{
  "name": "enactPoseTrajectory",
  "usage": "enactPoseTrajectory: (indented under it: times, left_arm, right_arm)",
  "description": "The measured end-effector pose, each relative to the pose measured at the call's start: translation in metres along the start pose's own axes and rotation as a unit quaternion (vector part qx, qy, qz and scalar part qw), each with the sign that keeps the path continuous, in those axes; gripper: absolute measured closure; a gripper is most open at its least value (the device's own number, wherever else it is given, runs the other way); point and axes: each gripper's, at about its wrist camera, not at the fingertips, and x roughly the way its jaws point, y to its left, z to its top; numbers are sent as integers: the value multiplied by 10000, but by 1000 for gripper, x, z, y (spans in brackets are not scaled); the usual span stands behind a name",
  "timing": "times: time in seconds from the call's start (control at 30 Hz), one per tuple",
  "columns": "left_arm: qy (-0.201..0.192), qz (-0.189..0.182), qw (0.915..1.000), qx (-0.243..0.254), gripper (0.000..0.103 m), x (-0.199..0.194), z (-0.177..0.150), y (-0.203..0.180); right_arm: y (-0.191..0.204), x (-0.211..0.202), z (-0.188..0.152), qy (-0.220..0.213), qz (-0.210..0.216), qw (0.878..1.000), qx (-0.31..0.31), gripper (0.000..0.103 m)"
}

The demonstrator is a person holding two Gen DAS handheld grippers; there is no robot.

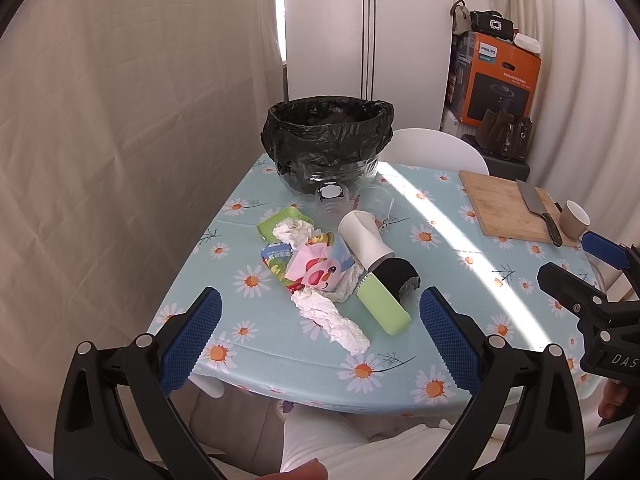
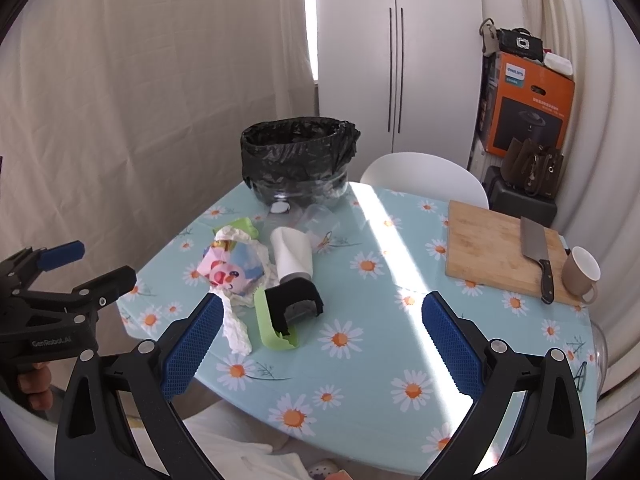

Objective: Collect trash

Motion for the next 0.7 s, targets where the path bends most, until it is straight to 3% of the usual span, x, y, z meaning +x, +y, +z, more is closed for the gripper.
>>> enactPoseTrajectory:
  times: [0.47,0.7]
  left_arm:
    - [-1,120,9999,61,6,1,-2,-6]
    - [224,-165,9995,164,6,16,-4,-16]
  right_arm:
    - [-9,-5,1,-90,-161,9998,-8,8]
    - [-23,-3,2,-100,-279,9995,-125,8]
